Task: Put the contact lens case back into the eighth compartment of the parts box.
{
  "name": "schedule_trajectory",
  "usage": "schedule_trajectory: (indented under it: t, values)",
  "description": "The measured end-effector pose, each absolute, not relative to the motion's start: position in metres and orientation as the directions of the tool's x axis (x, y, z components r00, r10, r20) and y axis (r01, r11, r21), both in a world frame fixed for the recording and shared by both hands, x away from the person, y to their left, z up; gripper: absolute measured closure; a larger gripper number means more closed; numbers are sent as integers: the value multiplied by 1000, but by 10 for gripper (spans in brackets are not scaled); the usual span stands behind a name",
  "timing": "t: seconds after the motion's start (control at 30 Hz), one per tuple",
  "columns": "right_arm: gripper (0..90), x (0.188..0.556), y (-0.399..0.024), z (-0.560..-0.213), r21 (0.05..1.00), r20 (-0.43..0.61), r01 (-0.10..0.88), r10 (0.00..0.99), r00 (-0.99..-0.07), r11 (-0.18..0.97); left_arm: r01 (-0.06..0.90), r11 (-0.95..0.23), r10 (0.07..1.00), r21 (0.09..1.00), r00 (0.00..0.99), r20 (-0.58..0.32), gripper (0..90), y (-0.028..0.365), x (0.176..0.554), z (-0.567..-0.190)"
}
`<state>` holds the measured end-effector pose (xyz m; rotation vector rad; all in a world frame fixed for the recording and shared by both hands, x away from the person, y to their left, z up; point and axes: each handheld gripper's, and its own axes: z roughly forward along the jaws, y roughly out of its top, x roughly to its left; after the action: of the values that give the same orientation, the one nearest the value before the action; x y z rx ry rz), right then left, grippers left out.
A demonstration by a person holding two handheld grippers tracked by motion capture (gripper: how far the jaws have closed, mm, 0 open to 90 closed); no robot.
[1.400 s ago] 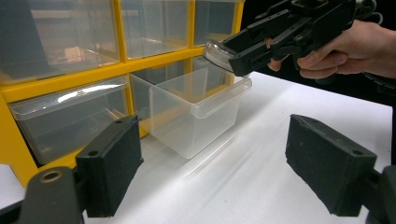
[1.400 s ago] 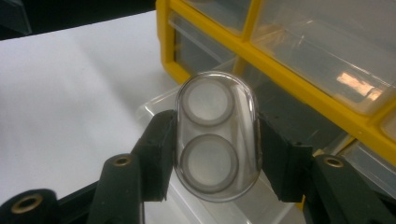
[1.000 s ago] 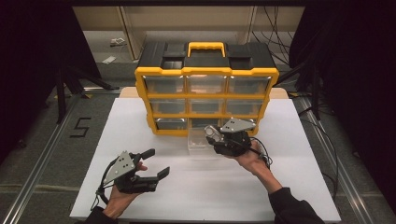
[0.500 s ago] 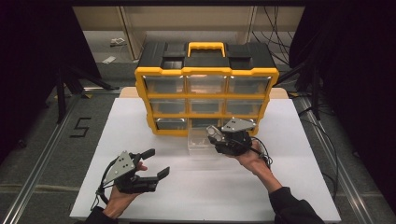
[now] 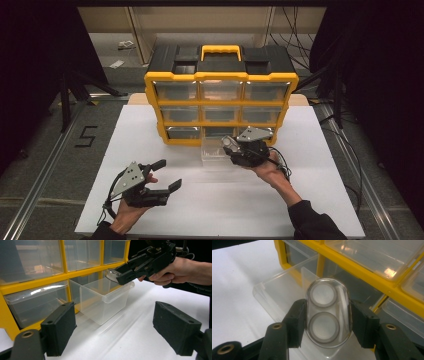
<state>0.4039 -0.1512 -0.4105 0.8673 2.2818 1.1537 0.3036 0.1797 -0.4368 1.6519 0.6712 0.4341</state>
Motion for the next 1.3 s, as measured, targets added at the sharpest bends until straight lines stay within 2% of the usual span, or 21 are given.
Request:
schedule_trajectory:
  t: [0.53, 0.77, 1.1, 1.3]
  values:
    - [478, 403, -153, -406, 834, -85, 337, 705, -704, 437, 186, -92, 644, 978, 760, -84, 183, 180, 303, -437]
    - [414, 400, -151, -403, 838, -78, 333, 699, -711, 432, 187, -93, 643, 978, 761, -85, 183, 180, 303, -437]
    - [269, 398, -151, -398, 844, -36, 358, 709, -704, 399, 187, -87, 646, 978, 758, -88, 183, 181, 303, -436]
    - [230, 397, -150, -396, 847, -19, 365, 708, -706, 386, 186, -90, 646, 978, 758, -85, 183, 181, 303, -436]
